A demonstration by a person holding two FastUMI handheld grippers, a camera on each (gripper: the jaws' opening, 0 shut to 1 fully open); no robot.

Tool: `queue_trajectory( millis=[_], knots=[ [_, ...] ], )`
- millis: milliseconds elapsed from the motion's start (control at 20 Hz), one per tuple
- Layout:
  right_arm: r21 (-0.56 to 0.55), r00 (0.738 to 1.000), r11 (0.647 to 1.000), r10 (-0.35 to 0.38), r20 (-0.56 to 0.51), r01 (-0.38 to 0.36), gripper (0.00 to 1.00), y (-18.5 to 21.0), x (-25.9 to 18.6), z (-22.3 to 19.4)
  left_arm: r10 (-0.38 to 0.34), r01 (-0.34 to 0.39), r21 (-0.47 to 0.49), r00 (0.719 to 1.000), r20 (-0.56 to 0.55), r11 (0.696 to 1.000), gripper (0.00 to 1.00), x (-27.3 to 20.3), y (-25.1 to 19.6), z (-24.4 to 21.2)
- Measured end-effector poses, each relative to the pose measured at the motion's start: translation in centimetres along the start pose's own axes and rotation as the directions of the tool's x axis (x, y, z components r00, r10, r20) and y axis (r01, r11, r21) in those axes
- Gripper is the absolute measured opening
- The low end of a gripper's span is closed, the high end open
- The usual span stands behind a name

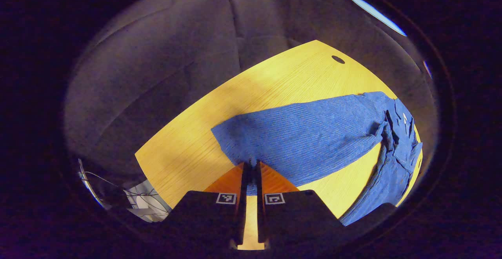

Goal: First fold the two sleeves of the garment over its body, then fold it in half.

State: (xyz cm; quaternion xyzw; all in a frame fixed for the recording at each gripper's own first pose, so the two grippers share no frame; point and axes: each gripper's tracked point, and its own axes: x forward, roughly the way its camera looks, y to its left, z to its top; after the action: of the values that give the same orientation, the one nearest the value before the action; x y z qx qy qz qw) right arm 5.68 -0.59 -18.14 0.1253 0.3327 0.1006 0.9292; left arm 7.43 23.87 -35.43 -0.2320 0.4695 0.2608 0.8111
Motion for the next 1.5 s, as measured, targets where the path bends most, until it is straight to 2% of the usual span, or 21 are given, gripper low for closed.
queue_trajectory(
  millis=[50, 250, 350, 550, 750, 950, 1050, 1250, 1300, 1400, 1450, 1500],
  knots=[
    [0.013, 1.0, 1.0, 0.004, -0.005, -0.004, 0.98, 0.0, -0.2, -0.4, -0.032, 0.032, 0.002, 0.999, -0.001, 0.999, 0.02, -0.2, -0.1, -0.3],
    [0.029, 1.0, 1.0, 0.012, -0.018, -0.011, 0.98, -0.7, -0.7, -1.4, -0.079, 0.079, -0.04, 0.997, 0.013, 0.996, 0.0, -0.6, -0.2, -0.6],
    [0.029, 1.0, 1.0, 0.007, -0.008, -0.007, 0.98, -1.6, -1.0, -1.1, -0.101, 0.104, -0.03, 0.993, 0.067, 0.994, 0.0, -2.1, -1.4, 0.4],
    [0.05, 0.999, 0.998, -0.029, -0.032, 0.03, 0.98, -4.8, -1.1, -2.2, -0.225, 0.219, 0.052, 0.96, 0.169, 0.974, 0.0, -6.6, -9.6, 3.5],
    [0.137, 0.996, 0.988, -0.064, -0.055, 0.072, 0.98, -7.9, -1.5, -3.6, -0.403, 0.375, 0.166, 0.895, 0.191, 0.912, 0.0, -11.1, -23.1, 4.6],
    [0.142, 0.993, 0.986, -0.071, -0.095, 0.084, 0.98, -9.7, -2.6, -5.9, -0.557, 0.509, 0.29, 0.822, 0.116, 0.811, 0.0, -14.2, -35.9, 1.0],
    [0.133, 0.992, 0.988, -0.065, -0.107, 0.078, 0.98, -10.2, -3.2, -6.8, -0.603, 0.55, 0.341, 0.795, 0.063, 0.762, 0.0, -14.8, -41.9, -1.4],
    [0.103, 0.99, 0.992, -0.054, -0.128, 0.067, 0.98, -11.3, -3.8, -8.0, -0.651, 0.608, 0.379, 0.759, -0.019, 0.697, 0.0, -14.5, -50.7, -6.2],
    [0.098, 0.99, 0.993, -0.054, -0.132, 0.067, 0.98, -11.6, -3.9, -8.2, -0.667, 0.627, 0.373, 0.744, -0.03, 0.683, 0.03, -14.6, -52.2, -6.9],
    [0.093, 0.988, 0.993, -0.054, -0.142, 0.068, 0.98, -12.2, -3.9, -8.5, -0.707, 0.68, 0.339, 0.705, -0.059, 0.65, 0.19, -14.8, -54.3, -8.3],
    [0.093, 0.987, 0.993, -0.051, -0.15, 0.066, 0.98, -12.5, -3.8, -8.5, -0.727, 0.705, 0.322, 0.683, -0.07, 0.632, 0.21, -15.3, -54.6, -8.7],
    [0.094, 0.987, 0.993, -0.052, -0.152, 0.067, 0.98, -12.7, -3.6, -8.6, -0.73, 0.709, 0.314, 0.68, -0.068, 0.632, 0.48, -15.2, -54.9, -8.8]
  ],
)
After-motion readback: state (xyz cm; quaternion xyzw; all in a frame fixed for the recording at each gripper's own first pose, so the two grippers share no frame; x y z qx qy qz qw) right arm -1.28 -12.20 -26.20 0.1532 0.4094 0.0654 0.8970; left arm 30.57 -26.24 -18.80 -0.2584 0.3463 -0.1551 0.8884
